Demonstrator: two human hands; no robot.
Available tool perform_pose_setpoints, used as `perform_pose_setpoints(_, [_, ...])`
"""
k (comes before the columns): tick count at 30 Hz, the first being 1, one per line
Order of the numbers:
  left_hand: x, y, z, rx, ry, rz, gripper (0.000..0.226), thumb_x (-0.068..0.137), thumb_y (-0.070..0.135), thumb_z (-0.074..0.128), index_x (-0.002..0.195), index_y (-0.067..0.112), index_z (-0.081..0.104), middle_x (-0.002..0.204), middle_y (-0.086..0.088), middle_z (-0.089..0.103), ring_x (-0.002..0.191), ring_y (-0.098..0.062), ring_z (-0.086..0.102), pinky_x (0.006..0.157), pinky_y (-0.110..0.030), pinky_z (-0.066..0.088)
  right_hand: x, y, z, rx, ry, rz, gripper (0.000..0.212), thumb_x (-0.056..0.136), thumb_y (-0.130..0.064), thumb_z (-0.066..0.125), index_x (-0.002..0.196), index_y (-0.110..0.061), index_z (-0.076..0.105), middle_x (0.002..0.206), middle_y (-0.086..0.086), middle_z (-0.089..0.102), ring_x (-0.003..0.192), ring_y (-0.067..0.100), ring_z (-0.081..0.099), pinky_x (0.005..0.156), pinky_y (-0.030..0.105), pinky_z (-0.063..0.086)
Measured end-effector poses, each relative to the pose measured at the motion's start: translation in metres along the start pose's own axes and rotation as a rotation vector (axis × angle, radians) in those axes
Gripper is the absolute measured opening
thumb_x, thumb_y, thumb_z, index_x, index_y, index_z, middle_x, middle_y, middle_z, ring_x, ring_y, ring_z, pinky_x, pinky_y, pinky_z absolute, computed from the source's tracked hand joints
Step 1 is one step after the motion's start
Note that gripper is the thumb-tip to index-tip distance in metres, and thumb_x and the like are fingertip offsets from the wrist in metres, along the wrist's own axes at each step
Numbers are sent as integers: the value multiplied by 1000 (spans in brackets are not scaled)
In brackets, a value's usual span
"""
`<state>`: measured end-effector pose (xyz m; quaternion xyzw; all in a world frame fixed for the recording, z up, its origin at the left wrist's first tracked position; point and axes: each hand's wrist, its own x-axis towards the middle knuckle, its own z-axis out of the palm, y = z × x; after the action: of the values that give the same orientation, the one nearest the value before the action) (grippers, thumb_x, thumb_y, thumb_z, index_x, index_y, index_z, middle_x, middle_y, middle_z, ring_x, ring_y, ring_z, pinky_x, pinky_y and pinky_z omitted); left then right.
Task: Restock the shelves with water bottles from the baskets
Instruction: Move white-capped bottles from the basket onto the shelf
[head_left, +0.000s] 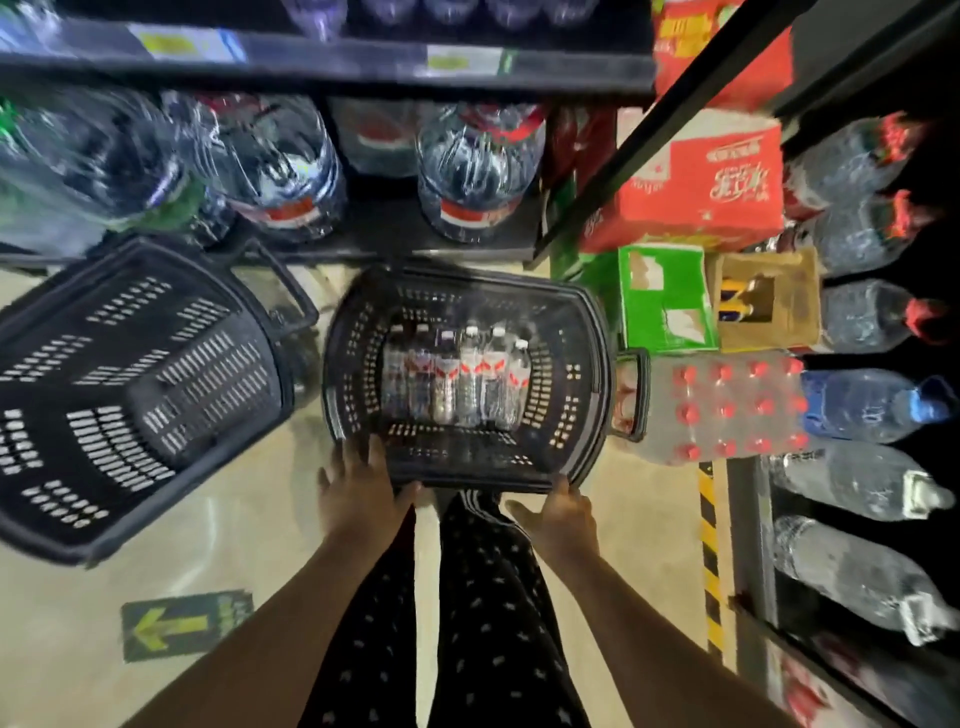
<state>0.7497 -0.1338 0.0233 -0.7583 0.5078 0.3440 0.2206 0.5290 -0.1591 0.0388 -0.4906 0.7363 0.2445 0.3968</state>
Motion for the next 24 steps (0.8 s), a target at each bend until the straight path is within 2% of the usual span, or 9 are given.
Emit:
perform_pose_setpoints(5, [65,9,41,-57,-23,-77,89,89,68,39,154,15,10,157,-17,20,144,-34,21,115,-43,26,78,8,20,34,-77,-22,72,85,-53,63,136,-7,42,134,13,52,123,33,49,96,38,46])
perform_pose_setpoints(8, [111,12,72,-92,-13,-100,89,89,67,40,154,13,13,155,-19,25,142,-36,25,114,-44,29,139,12,40,70,-79,-34,79,82,-58,63,137,-5,44,128,14,59,117,33,55,91,38,50])
perform_pose_setpoints(10, [143,15,92,-143,-4,-131,89,88,66,44,153,12,16,152,-19,29,139,-37,29,111,-46,32,183,14,55,28,-65,-58,84,80,-63,62,136,-4,42,115,14,65,105,32,61,79,37,53])
perform_pose_setpoints(11, [159,17,104,-165,-3,-147,88,88,65,46,152,12,17,151,-19,31,138,-37,31,109,-46,34,203,12,62,14,-72,-71,80,81,-62,62,133,-3,43,102,12,66,94,30,62,67,34,51])
perform_pose_setpoints(12, [174,19,115,-175,-7,-155,88,88,65,46,151,12,17,150,-19,32,137,-37,32,107,-47,35,222,10,68,8,-68,-86,73,82,-58,64,128,-3,46,86,8,63,80,26,60,55,30,42])
perform_pose_setpoints(14, [203,23,136,-192,-16,-158,89,88,66,45,151,13,15,149,-17,32,135,-36,34,105,-47,37,260,6,83,38,-40,-99,61,84,-51,66,118,-4,50,70,1,53,64,19,53,46,26,30])
perform_pose_setpoints(18, [261,24,178,-259,-39,-203,91,85,68,48,152,16,16,148,-18,35,134,-36,36,106,-46,37,332,1,122,163,-42,-74,60,82,-51,68,121,-8,56,101,4,67,85,17,65,60,18,44])
perform_pose_setpoints(22, [330,18,208,-504,62,-244,97,60,81,45,136,20,46,131,-13,57,116,-35,56,93,-49,50,396,-10,147,220,53,-15,69,83,-44,70,127,6,51,110,17,67,97,30,65,74,34,52])
perform_pose_setpoints(24, [365,17,218,-552,137,-242,95,66,74,56,135,10,46,125,-20,57,110,-38,57,89,-48,51,419,-17,157,307,112,-1,69,81,-41,73,130,1,47,115,15,65,103,31,63,79,33,50])
